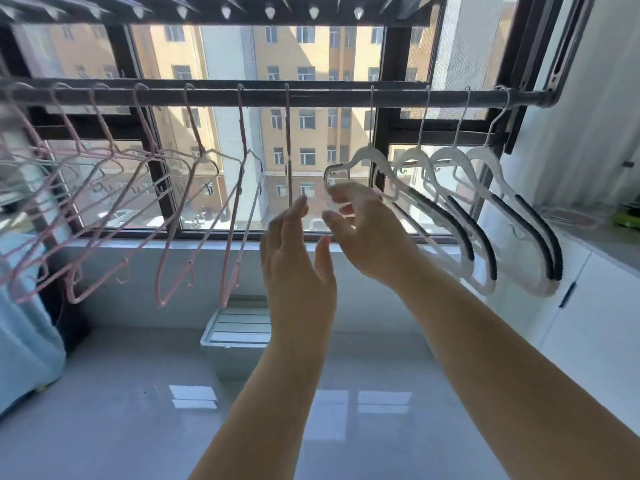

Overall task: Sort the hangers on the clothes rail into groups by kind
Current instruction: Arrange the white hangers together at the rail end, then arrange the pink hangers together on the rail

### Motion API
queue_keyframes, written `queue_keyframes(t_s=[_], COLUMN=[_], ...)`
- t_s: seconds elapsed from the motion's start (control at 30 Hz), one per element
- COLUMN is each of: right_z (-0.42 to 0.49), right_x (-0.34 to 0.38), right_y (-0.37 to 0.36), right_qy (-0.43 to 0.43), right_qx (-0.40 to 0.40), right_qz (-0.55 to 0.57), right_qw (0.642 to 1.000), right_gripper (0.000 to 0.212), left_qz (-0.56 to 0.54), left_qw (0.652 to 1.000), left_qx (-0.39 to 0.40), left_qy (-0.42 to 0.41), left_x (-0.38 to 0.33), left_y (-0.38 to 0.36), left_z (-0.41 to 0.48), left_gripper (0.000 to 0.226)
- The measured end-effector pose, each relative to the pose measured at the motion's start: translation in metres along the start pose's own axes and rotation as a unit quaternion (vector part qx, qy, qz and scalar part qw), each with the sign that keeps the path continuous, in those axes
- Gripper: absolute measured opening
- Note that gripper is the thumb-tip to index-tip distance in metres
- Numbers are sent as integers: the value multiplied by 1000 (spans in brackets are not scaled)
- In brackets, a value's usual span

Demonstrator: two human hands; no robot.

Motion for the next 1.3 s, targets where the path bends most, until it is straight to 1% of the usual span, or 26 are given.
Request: queue_keyframes(t_s=[0.07, 0.17, 0.23, 0.3, 0.43, 0.57, 0.67, 0.83, 1.0, 1.3], right_z=[3, 4, 4, 5, 2, 0, -2, -4, -7, -14], right_x=[-8, -20, -25, -29, -30, -30, -34, -40, -44, -46], right_y=[-28, -54, -65, -71, -76, -70, -61, -43, -29, -24], right_qy=[-56, -121, -158, -184, -208, -205, -207, -210, -214, -215], right_qx=[58, 84, 81, 75, 61, 34, 18, 6, -2, -14], right_qz=[46, 125, 186, 235, 343, 415, 427, 424, 417, 415], right_qw=[996, 981, 966, 952, 914, 886, 880, 881, 883, 884], right_gripper=[40, 43, 44, 45, 49, 47, 47, 44, 42, 40], left_qz=[38, 41, 29, 17, 9, 4, -11, -15, -31, -52], left_qw=[999, 993, 991, 990, 988, 989, 988, 988, 986, 981], left_qx=[13, 78, 102, 112, 114, 110, 118, 133, 147, 176], left_qy=[31, 77, 84, 89, 107, 94, 95, 71, 70, 63], left_x=[23, 45, 51, 54, 57, 52, 44, 25, 14, 9], left_y=[7, 5, 6, 8, 11, 12, 9, -1, -8, -15], left_z=[4, 2, -1, -5, -17, -24, -26, -29, -32, -36], left_gripper=[46, 41, 32, 29, 38, 40, 41, 42, 42, 43])
Point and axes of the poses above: each hand's wrist, its own z-axis towards the middle knuckle, its own y-axis out of the back of the hand, x = y × z, the point moved 9 cm from there along z, towards the middle knuckle, and after that the axes turned 14 degrees about z, right-handed, at the moved point
